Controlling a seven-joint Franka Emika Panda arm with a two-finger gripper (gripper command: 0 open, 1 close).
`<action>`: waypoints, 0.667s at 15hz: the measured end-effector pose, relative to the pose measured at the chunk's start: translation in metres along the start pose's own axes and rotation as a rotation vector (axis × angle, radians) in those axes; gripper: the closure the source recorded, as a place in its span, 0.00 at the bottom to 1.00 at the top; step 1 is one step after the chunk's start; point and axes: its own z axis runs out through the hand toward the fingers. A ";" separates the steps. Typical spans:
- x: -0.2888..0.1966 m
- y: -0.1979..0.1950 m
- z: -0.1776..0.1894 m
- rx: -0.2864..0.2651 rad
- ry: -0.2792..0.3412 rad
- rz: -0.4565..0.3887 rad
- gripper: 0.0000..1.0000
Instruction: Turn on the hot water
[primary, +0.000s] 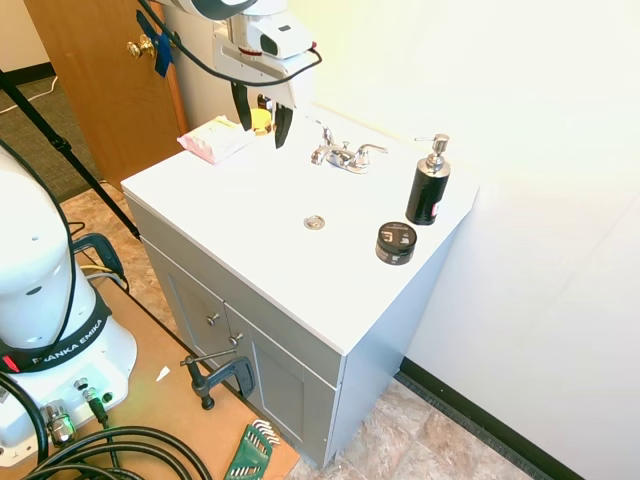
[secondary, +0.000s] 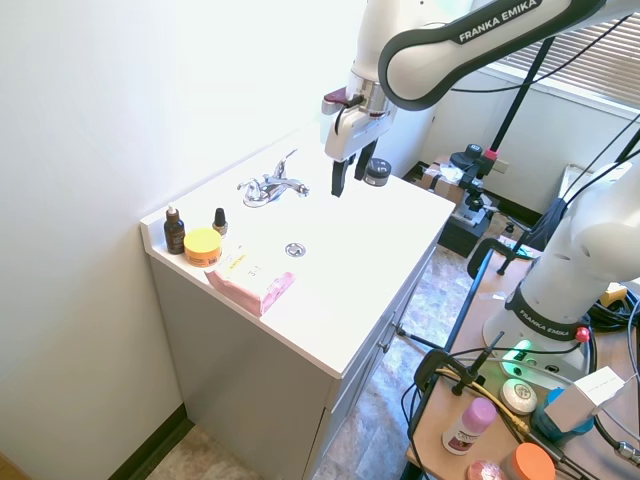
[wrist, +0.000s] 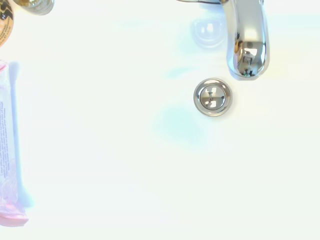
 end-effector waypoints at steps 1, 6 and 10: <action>0.000 0.000 0.000 -0.001 0.000 -0.001 0.00; -0.026 -0.041 0.002 -0.049 0.060 -0.011 0.00; -0.044 -0.105 -0.012 -0.083 0.174 0.105 0.00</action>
